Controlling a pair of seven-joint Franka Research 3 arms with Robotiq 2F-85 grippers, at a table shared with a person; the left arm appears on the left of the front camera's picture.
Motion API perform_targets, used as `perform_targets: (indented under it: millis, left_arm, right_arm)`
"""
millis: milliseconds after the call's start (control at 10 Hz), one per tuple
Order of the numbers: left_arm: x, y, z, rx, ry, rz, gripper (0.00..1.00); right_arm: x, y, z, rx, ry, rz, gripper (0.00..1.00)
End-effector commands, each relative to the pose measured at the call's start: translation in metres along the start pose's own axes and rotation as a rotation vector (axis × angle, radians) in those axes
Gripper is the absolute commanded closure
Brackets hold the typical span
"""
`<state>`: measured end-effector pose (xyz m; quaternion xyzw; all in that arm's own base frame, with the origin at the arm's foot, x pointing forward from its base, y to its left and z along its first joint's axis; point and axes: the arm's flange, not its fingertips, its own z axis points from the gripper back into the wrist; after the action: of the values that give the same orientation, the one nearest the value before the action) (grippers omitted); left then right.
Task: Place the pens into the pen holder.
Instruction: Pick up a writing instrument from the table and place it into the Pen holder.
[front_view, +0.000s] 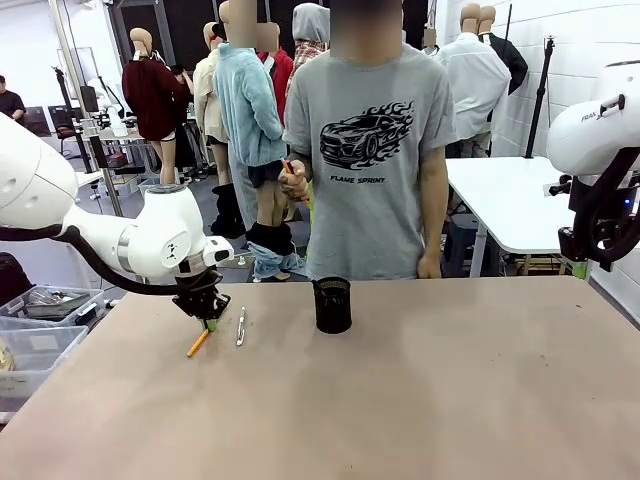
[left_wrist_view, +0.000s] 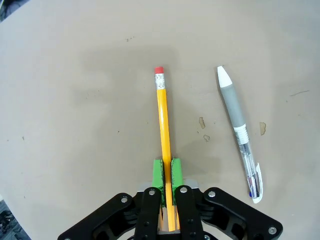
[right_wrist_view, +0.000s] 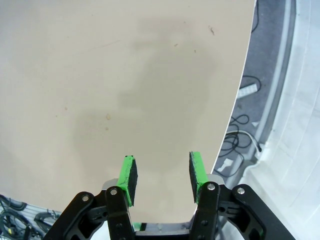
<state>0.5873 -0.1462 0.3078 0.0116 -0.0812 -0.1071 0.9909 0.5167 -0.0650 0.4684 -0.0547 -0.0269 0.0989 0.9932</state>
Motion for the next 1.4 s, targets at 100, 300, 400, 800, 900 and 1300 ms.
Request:
perform_targets:
  millis: [100,300,400,800,900,1300]
  left_arm:
    - [-0.001,0.003,-0.025,0.027,0.078,-0.039,1.00]
    - [-0.004,0.010,-0.001,-0.185,-0.013,-0.219,1.00]
    - [-0.003,0.014,0.014,-0.238,-0.081,-0.290,1.00]
    - [-0.006,0.024,0.043,-0.552,-0.354,-0.517,1.00]
    - [-0.010,0.034,0.047,-0.619,-0.445,-0.541,1.00]
    - [-0.085,0.125,0.098,-0.655,-0.677,-0.659,1.00]
  right_arm:
    - [-0.001,-0.001,-0.001,-0.001,-0.001,0.009,0.46]
    - [-0.001,-0.001,-0.001,-0.001,-0.001,0.009,0.46]
    - [-0.001,-0.001,-0.001,-0.001,-0.001,0.009,0.46]
    - [-0.001,-0.001,-0.001,-0.001,-0.001,0.009,0.46]
    - [-0.001,-0.001,-0.001,-0.001,-0.001,0.009,0.46]
    - [-0.001,-0.001,-0.001,-0.001,-0.001,0.009,0.46]
